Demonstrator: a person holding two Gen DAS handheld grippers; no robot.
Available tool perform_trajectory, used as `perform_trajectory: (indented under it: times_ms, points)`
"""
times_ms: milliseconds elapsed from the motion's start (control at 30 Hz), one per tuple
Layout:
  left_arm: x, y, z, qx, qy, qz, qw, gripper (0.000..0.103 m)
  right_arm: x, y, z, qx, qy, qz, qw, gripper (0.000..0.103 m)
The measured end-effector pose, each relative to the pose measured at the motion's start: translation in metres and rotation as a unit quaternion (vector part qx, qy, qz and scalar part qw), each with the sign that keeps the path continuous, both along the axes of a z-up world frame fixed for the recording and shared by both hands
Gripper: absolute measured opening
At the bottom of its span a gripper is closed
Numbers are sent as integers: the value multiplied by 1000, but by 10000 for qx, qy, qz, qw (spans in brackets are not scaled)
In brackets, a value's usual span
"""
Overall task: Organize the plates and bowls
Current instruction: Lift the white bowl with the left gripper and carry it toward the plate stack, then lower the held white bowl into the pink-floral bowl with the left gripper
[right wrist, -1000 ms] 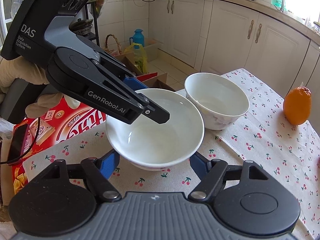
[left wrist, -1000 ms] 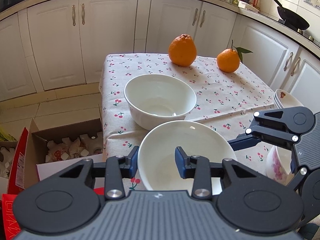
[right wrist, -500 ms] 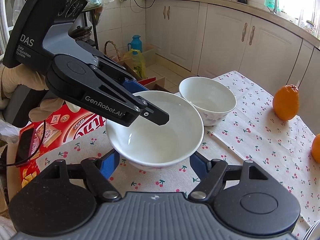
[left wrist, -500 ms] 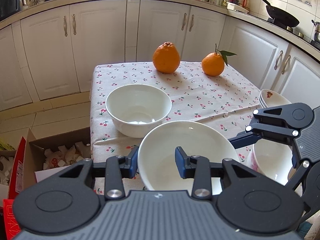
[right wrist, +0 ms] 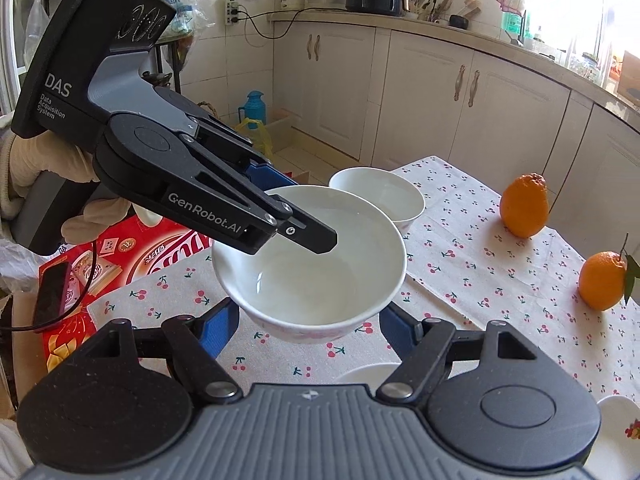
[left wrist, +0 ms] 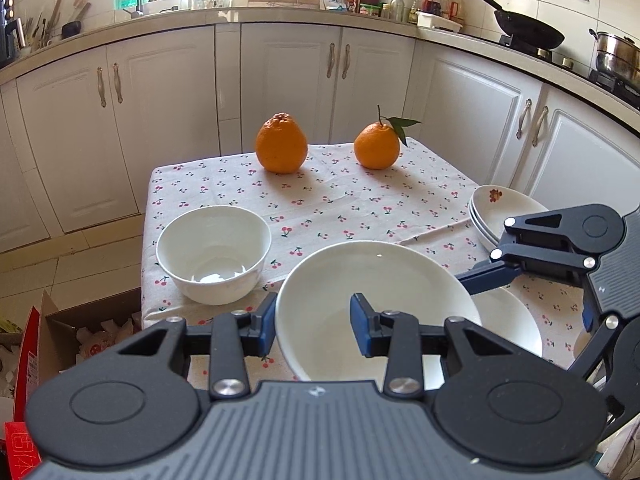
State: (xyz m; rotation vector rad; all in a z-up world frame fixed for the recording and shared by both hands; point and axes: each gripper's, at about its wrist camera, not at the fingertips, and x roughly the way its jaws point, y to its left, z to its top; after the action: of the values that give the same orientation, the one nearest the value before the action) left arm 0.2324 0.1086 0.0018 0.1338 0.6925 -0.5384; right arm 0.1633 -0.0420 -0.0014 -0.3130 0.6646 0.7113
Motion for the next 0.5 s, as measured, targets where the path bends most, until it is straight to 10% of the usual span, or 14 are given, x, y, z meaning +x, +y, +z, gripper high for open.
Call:
perform_trajectory:
  times_ms: [500]
  points:
    - [-22, -51, 12, 37, -204, -444, 9988, 37, -34, -49, 9, 65, -218, -404, 9989, 81]
